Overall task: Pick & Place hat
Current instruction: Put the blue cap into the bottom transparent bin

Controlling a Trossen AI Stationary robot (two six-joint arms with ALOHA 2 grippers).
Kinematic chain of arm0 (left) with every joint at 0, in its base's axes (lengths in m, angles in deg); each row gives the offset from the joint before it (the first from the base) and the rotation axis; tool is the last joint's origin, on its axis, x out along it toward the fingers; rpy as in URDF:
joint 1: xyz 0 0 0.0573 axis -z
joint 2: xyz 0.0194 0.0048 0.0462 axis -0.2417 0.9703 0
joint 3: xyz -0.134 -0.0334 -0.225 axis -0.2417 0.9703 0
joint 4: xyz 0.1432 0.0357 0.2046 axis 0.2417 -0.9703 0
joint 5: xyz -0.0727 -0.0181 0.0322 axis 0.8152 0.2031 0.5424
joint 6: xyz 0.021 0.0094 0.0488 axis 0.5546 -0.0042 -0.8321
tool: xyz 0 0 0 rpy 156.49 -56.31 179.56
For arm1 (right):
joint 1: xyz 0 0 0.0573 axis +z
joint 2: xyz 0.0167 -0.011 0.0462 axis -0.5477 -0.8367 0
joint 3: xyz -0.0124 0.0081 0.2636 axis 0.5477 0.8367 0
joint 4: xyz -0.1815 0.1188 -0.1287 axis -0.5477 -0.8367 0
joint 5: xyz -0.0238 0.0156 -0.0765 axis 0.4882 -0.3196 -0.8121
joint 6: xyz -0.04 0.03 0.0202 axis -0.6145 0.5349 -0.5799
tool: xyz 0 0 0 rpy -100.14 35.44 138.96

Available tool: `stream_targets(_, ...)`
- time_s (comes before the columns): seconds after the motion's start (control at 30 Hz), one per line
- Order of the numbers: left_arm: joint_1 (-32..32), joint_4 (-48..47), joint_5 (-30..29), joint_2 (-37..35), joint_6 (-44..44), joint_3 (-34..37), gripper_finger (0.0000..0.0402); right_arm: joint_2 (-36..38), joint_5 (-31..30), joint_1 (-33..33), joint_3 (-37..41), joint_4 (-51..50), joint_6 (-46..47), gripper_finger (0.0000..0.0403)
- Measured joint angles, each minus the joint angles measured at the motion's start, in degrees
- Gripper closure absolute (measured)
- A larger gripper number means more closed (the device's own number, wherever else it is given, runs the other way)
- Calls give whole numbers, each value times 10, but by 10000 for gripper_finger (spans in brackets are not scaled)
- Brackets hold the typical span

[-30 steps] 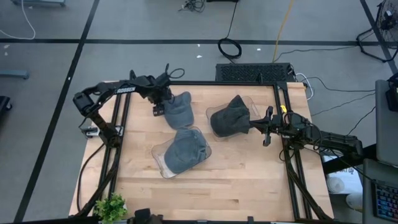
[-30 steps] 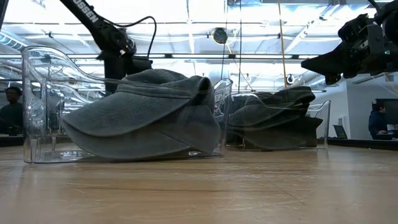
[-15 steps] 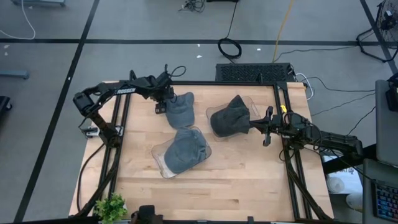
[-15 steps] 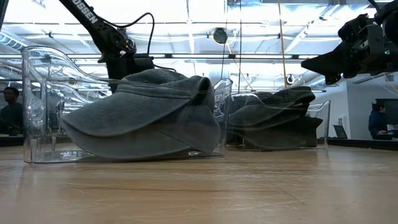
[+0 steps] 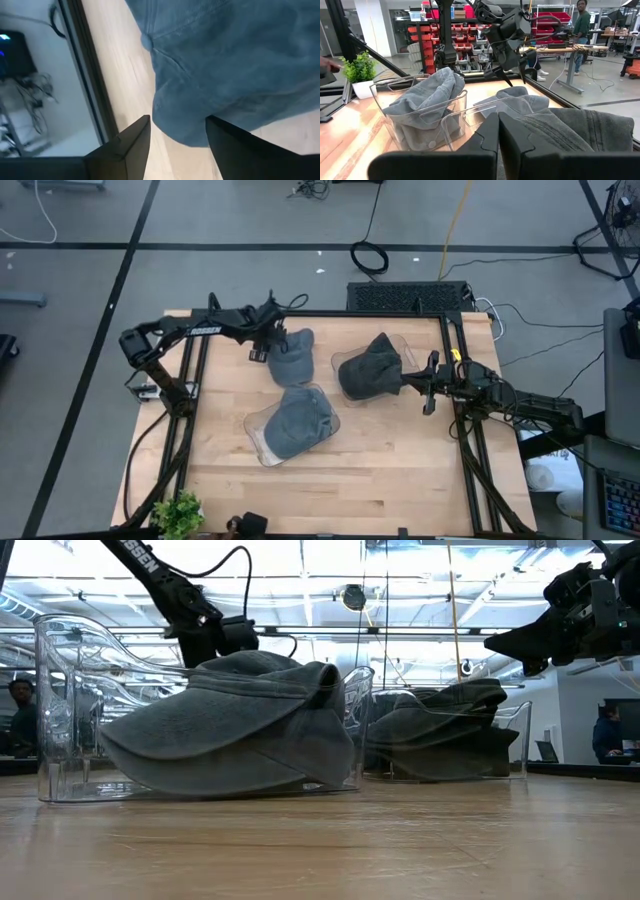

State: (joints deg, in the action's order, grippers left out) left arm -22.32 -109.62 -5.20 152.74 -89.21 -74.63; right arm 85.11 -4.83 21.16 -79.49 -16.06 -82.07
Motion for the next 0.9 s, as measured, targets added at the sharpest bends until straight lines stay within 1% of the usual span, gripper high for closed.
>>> stream_targets(0.13, 9, 15, 10, 0, -1, 0, 213, 0, 0, 0, 0, 0, 0, 403)
stream_targets(0.3, 21, 5, 61, 0, 12, 0, 222, 0, 0, 0, 0, 0, 0, 403)
stream_targets(0.4, 27, 7, 89, 3, -6, 0, 227, 0, 0, 0, 0, 0, 0, 403)
stream_targets(0.53, 26, 18, 88, 26, -14, -1, 235, 0, 0, 0, 0, 0, 0, 403)
stream_targets(0.7, 15, 24, 87, 71, -14, -1, 252, 0, 0, 0, 0, 0, 0, 403)
stream_targets(0.8, 15, 23, 78, 79, 1, -3, 279, 0, 0, 0, 0, 0, 0, 403)
stream_targets(0.83, 15, 21, 81, 80, 3, -3, 295, 0, 0, 0, 0, 0, 0, 403)
stream_targets(0.9, 16, 15, 92, 76, 9, -2, 340, 0, 0, 0, 0, 0, 0, 403)
